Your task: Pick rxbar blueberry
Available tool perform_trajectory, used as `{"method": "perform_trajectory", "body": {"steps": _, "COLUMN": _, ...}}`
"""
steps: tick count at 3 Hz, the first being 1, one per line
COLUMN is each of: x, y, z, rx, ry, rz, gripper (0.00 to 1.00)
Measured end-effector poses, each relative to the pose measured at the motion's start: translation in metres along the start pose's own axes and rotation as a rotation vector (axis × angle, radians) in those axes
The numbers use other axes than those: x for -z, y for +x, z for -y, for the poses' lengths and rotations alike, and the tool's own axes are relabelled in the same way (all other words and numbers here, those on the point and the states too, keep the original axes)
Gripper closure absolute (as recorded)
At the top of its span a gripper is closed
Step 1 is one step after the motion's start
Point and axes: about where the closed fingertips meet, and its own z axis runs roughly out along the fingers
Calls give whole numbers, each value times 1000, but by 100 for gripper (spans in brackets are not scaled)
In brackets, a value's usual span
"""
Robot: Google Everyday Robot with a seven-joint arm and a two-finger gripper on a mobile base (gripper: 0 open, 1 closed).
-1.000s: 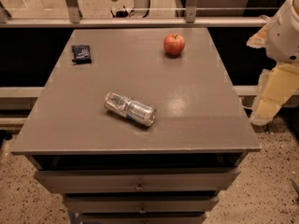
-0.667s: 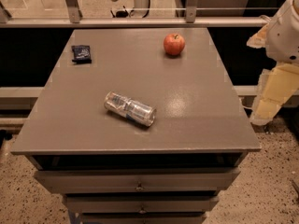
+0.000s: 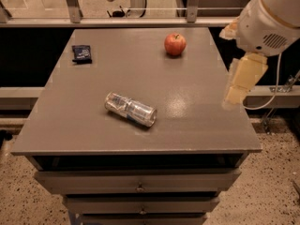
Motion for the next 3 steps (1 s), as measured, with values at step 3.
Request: {"method": "perform_trajectory", "body": {"steps": 3, "x": -70, "y": -102, "z": 106, "rx": 54, "ry": 12, "rz": 222, "gripper": 0}}
